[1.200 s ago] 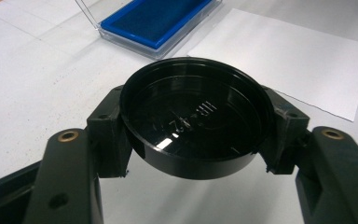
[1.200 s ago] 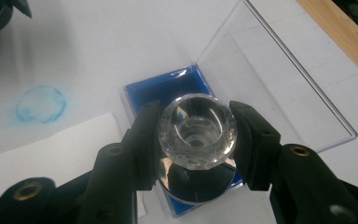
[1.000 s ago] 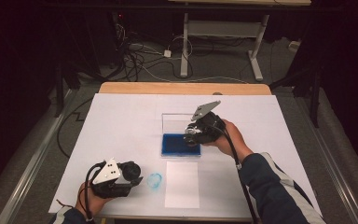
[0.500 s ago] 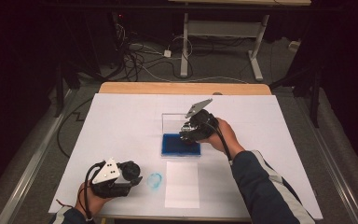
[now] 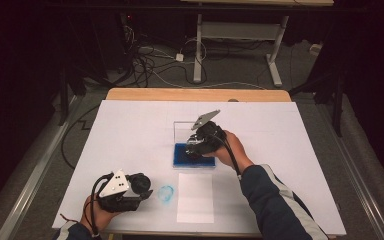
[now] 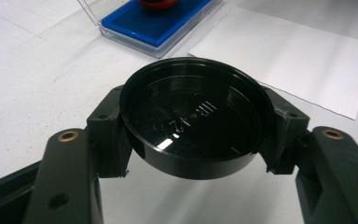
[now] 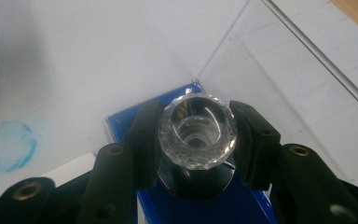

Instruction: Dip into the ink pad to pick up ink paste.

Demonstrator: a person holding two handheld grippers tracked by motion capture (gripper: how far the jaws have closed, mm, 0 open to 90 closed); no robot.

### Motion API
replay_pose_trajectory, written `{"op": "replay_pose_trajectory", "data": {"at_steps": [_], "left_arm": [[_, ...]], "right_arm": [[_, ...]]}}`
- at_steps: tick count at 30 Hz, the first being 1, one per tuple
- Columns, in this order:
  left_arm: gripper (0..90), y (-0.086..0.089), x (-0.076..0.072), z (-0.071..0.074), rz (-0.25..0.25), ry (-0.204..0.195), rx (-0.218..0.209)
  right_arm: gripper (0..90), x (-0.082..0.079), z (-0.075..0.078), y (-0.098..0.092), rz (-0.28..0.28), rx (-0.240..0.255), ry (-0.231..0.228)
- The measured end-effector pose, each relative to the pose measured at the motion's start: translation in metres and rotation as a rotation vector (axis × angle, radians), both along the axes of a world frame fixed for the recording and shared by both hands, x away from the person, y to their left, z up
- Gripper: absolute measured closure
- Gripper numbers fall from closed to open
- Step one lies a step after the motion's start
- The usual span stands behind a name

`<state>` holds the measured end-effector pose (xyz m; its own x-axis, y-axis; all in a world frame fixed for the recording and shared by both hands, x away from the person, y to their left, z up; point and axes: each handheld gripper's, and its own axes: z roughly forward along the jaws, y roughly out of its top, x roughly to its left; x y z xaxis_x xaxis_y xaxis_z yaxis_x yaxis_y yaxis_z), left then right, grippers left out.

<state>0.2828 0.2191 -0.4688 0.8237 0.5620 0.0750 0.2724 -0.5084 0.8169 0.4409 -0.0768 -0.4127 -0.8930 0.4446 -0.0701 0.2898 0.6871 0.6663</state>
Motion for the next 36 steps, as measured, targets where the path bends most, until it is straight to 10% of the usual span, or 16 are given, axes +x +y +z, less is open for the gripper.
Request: {"op": "replay_pose_trajectory", "data": {"at_steps": [20,36], "left_arm": [[35.8,-0.001,0.0,-0.001,-0.006,0.007,0.006],[35.8,-0.001,0.0,-0.001,-0.006,0.007,0.005]], "right_arm": [[56.7,0.005,-0.011,-0.01,-0.011,0.019,0.06],[56.8,0.0,-0.01,-0.004,-0.013,-0.027,0.025]]}}
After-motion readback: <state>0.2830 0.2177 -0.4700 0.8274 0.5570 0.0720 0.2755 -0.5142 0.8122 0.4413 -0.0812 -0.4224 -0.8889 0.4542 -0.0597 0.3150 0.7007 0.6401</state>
